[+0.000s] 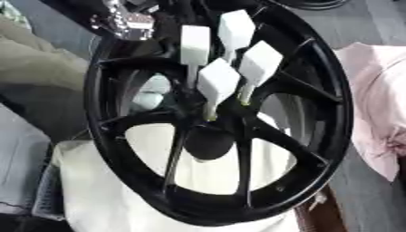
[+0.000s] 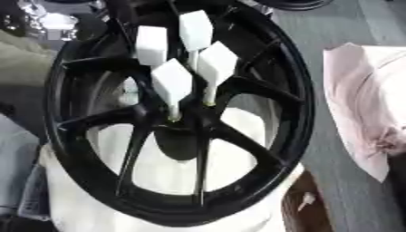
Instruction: Pull the pin out of the wheel hub.
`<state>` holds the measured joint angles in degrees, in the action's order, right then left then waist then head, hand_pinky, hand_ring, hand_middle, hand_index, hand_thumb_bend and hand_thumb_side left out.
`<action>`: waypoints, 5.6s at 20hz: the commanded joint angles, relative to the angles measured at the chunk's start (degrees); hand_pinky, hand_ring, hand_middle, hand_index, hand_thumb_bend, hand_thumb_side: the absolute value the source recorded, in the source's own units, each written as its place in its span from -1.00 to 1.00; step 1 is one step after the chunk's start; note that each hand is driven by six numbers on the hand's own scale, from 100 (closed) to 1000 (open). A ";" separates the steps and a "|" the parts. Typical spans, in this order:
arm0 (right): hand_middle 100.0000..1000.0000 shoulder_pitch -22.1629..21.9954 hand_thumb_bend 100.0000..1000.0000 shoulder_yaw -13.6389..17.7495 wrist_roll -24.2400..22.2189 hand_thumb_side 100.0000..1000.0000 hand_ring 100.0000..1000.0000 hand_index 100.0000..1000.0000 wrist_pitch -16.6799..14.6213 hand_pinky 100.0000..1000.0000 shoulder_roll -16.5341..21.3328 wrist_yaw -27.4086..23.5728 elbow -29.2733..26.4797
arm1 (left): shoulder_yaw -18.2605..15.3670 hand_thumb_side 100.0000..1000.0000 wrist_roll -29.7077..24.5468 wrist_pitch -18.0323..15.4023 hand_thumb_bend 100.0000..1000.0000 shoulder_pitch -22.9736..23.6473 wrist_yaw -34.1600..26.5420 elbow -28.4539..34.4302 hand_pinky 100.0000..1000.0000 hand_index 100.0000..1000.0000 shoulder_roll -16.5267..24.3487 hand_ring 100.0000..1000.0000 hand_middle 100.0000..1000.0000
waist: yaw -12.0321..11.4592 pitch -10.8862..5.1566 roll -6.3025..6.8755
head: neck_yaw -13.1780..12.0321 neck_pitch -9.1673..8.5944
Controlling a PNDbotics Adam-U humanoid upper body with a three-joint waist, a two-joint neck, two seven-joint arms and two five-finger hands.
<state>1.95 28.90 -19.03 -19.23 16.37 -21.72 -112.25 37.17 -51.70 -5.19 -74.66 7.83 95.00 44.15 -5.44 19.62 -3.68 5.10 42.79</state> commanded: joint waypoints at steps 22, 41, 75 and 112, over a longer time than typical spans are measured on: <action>0.47 0.53 -1.00 0.52 -0.80 0.20 0.65 0.63 0.67 0.79 -0.72 1.26 0.22 | 4.11 1.00 9.82 1.82 -0.46 -2.86 15.50 -5.45 0.88 1.00 -5.79 0.75 0.70 | 0.54 0.45 0.17 | -0.53 -0.49; 0.46 0.98 -1.00 0.69 -0.34 0.22 0.65 0.62 1.23 0.79 -1.47 1.85 0.68 | 4.85 1.00 4.51 0.02 -0.56 -2.61 17.51 -9.70 0.82 0.93 -7.07 0.67 0.62 | 0.66 1.33 -0.08 | -1.15 -1.24; 0.44 0.04 -1.00 1.51 1.18 0.24 0.65 0.61 1.99 0.78 -2.36 2.55 1.20 | -1.37 -0.68 24.51 10.05 -1.00 1.53 1.03 -6.87 -0.81 -0.40 -4.21 -0.59 -0.73 | 0.73 0.95 -0.40 | -1.45 -1.12; 0.44 -0.21 -1.00 3.32 4.83 0.16 0.65 0.62 2.48 0.78 -1.28 0.75 -1.47 | -52.43 0.89 46.59 9.61 -1.00 56.83 -1.69 -3.89 0.18 0.68 12.28 0.36 0.29 | -1.85 -0.67 -1.27 | 0.47 -3.31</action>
<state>1.51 32.07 -13.96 -16.79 13.37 -20.50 -112.54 -13.34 -4.78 4.46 -17.57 5.10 88.90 55.09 -7.38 20.30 -5.43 5.93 40.18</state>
